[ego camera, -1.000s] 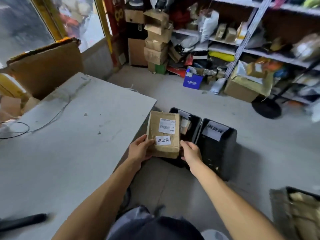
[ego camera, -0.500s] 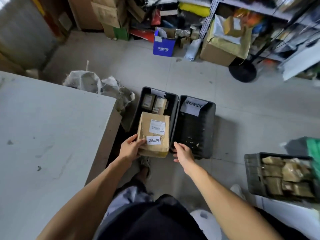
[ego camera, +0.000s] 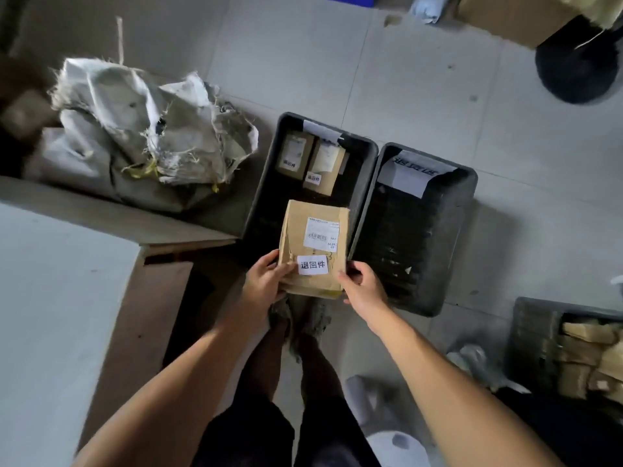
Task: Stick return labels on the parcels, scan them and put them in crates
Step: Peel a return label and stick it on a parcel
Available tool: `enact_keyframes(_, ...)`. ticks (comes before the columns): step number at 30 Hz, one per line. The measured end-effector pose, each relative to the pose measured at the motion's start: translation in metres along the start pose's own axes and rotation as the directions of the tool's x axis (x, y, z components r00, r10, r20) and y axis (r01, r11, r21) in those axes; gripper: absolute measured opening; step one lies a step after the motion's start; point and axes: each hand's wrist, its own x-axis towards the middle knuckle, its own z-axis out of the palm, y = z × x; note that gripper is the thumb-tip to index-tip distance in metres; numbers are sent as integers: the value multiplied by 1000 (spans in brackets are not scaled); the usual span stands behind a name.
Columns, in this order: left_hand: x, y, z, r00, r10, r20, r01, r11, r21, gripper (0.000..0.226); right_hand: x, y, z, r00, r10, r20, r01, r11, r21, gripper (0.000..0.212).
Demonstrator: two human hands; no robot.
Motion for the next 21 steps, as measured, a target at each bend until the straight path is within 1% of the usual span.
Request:
enact_keyframes(2,60,-13,7,999,-29,-42,29,1000,-5,52,62,14,14,1000,4,23,-4,1000,-3,59)
enact_keyframes(5,155,-35,13,996,-40,-78,40,999,3,55,155,35,43,999,-1,47,0,1000,16,52)
enact_keyframes(8,239,-56,17,993,-60,-104,60,998,1,57,238,57,74,998,-23,64,25,999,-27,53)
enact_keyframes(10,286,-71,15,982,-98,-163,90,995,-53,62,283,68,96,996,-49,71,52,997,-49,56)
enact_keyframes(12,325,-84,12,957,-163,-240,130,980,-150,67,319,77,120,994,-88,68,92,993,-68,56)
enact_keyframes(14,356,-95,10,931,-254,-263,187,949,-255,62,350,81,145,993,-111,46,113,992,-55,52)
enact_keyframes(16,378,-102,11,927,-301,-225,212,913,-349,46,375,83,171,992,-125,22,125,992,-18,50)
enact_keyframes(17,387,-104,12,934,-306,-188,213,894,-394,42,384,82,183,993,-120,15,120,993,2,50)
enact_keyframes(19,402,-107,13,953,-285,-99,204,852,-481,47,400,81,206,992,-122,-21,123,992,38,51)
enact_keyframes(21,414,-107,13,965,-258,-46,194,822,-535,49,411,78,223,991,-128,-47,129,991,27,51)
